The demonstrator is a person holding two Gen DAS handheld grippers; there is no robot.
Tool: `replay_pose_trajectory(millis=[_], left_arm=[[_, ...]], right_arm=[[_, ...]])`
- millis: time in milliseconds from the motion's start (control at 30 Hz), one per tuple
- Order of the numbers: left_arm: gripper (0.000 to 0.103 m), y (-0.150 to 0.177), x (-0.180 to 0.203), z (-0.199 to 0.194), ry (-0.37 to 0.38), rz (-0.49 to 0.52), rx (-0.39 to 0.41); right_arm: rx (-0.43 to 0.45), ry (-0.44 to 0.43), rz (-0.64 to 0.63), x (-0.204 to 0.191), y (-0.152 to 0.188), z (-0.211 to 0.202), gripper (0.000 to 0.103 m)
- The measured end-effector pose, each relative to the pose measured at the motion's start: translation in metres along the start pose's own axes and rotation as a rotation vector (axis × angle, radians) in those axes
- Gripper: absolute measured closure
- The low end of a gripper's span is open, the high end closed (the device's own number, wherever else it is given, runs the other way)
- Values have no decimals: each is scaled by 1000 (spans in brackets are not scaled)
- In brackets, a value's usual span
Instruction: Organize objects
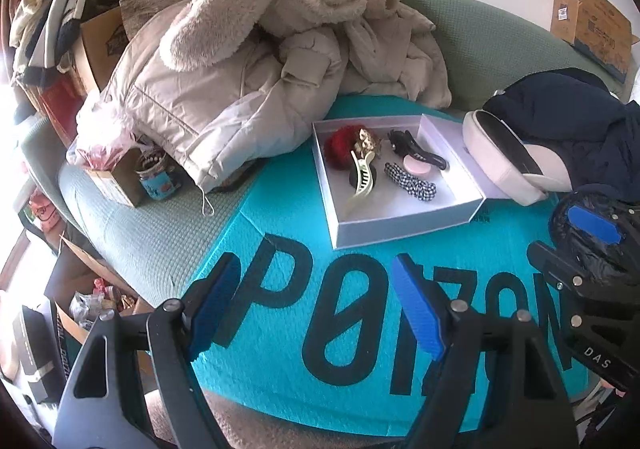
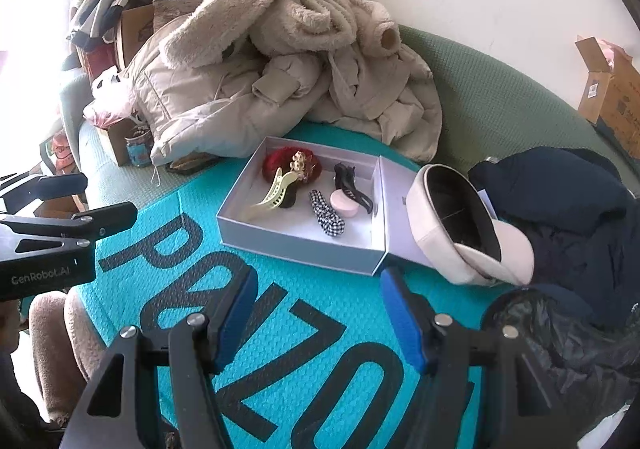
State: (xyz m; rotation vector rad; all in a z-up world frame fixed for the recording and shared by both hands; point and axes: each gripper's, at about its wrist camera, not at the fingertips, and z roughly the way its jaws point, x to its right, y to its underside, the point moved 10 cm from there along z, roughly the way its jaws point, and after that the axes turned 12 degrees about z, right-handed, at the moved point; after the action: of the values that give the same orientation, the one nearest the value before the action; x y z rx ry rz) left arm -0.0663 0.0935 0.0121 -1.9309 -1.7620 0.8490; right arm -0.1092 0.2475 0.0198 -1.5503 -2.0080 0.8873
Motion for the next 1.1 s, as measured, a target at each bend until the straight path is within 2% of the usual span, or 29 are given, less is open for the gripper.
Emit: replay_pose_trajectory(millis=[300,1100], left_arm=[[26,10,5,3,12,-1,-24],[26,9,2,-11,2,-5,-2]], right_arm=[[6,-1,-1,1,0,-4,39],[3,7,-12,0,-1,-2,39]])
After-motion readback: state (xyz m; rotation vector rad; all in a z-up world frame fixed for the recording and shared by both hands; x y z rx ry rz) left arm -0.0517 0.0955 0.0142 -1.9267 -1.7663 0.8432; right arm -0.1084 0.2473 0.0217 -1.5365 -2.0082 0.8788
